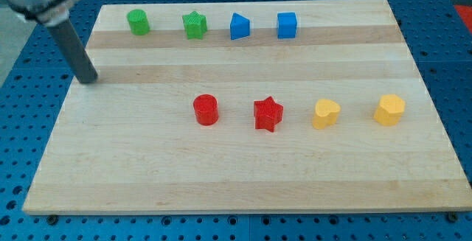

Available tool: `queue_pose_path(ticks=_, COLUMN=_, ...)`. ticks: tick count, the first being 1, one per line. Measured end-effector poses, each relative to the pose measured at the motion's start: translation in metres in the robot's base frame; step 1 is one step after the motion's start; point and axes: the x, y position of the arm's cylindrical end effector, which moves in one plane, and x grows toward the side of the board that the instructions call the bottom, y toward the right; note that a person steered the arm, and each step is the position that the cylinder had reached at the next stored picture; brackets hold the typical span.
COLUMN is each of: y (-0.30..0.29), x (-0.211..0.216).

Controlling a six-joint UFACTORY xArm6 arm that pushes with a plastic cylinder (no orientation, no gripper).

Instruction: Move your arm towards the top left

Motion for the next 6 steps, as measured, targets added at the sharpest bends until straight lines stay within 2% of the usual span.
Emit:
queue_pose_path(ticks=1, y=-0.014, x=-0.062)
queue_pose_path(ticks=2, y=0.003, x=-0.127)
queue_pose_path(ticks=3, y=0.018, x=-0.137)
queue_pose_path(ticks=6, y=0.001, x=-0.146)
